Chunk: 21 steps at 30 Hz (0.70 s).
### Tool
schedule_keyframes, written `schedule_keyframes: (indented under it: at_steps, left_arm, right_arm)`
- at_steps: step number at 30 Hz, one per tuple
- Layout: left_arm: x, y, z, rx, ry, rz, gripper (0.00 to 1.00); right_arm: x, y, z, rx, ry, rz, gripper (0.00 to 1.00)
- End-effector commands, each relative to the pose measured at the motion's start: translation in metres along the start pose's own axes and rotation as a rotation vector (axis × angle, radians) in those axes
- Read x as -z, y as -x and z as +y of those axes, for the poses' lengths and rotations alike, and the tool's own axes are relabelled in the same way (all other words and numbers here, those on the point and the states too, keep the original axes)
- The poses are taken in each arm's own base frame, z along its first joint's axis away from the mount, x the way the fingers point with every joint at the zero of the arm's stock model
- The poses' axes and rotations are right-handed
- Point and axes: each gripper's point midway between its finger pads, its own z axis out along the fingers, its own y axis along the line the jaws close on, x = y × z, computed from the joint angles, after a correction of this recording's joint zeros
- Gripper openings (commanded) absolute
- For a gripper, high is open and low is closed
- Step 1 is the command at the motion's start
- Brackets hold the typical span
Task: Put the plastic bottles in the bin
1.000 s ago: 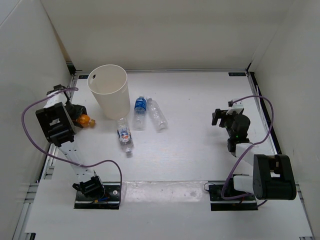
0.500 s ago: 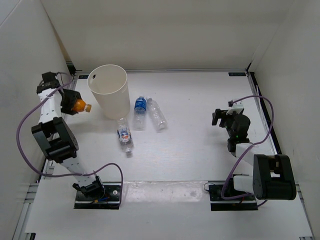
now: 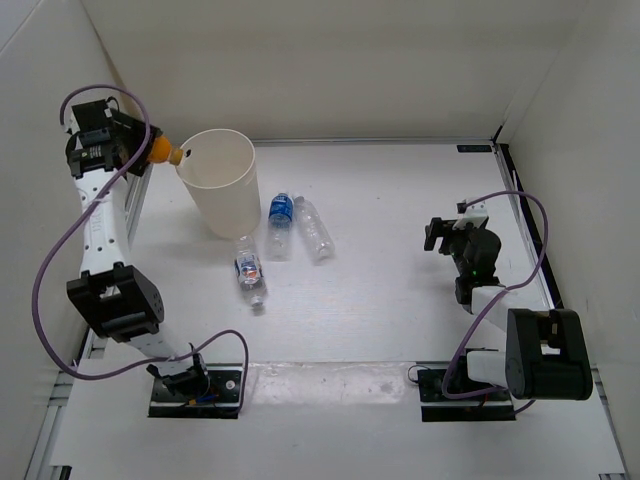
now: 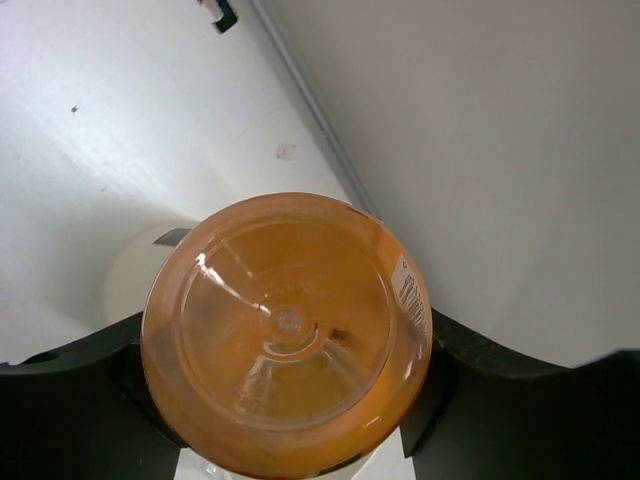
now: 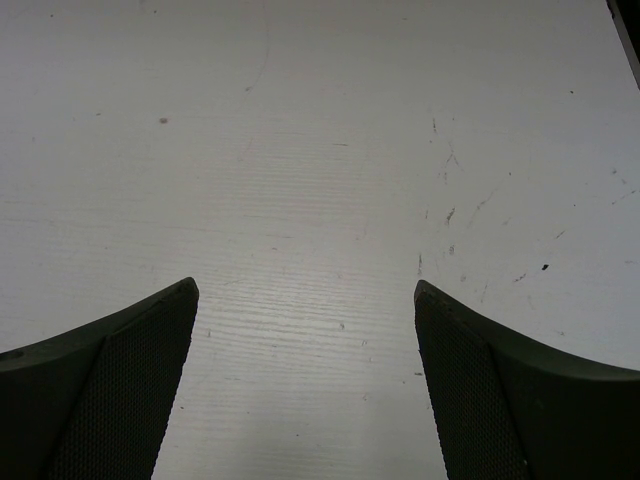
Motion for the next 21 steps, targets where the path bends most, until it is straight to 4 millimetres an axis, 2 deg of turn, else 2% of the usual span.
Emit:
schedule_keyframes:
  at_steps: [1,3,9,10,11,14,17,18,20,21]
  left_arm:
    - [0.015,0.012,-0.045,-0.067,-0.155,-0.062,0.41]
    - [0.012,0.006,-0.050,-0.076,-0.161,-0.048,0.43]
    - [0.014,0.008,-0.076,-0.092,-0.204,-0.073,0.43]
    - [0.013,0.005,-0.078,-0.112,-0.204,-0.072,0.44]
    - [0.014,-0.002,-0.088,-0.146,-0.217,-0.073,0.44]
    - [0.015,-0.016,-0.095,-0.244,-0.167,-0.055,0.44]
    - [0.001,-0.038,-0.081,-0.363,-0.071,-0.004,0.50]
    - [0.004,-0.038,-0.084,-0.402,-0.073,-0.005,0.55]
    - [0.002,-0.043,-0.076,-0.446,-0.040,0.010,0.60]
    - [0.002,-0.043,-0.073,-0.461,-0.029,0.012,0.68]
  right_arm:
    - [-0.005,0.027,-0.004,0.014,-0.017,-0.079,0.90]
    - [-0.006,0.029,-0.004,0.014,-0.019,-0.084,0.90]
    - [-0.006,0.029,-0.003,0.016,-0.014,-0.084,0.90]
    - [-0.006,0.028,-0.002,0.016,-0.013,-0.083,0.90]
    - [-0.006,0.030,-0.003,0.017,-0.014,-0.087,0.90]
    - [-0.006,0.029,-0.002,0.016,-0.013,-0.083,0.90]
    - [-0.006,0.028,-0.001,0.017,-0.011,-0.083,0.90]
    - [-0.006,0.029,-0.002,0.018,-0.013,-0.084,0.90]
    - [-0.006,0.029,-0.001,0.019,-0.010,-0.086,0.90]
    - [-0.006,0.028,-0.001,0.019,-0.010,-0.083,0.90]
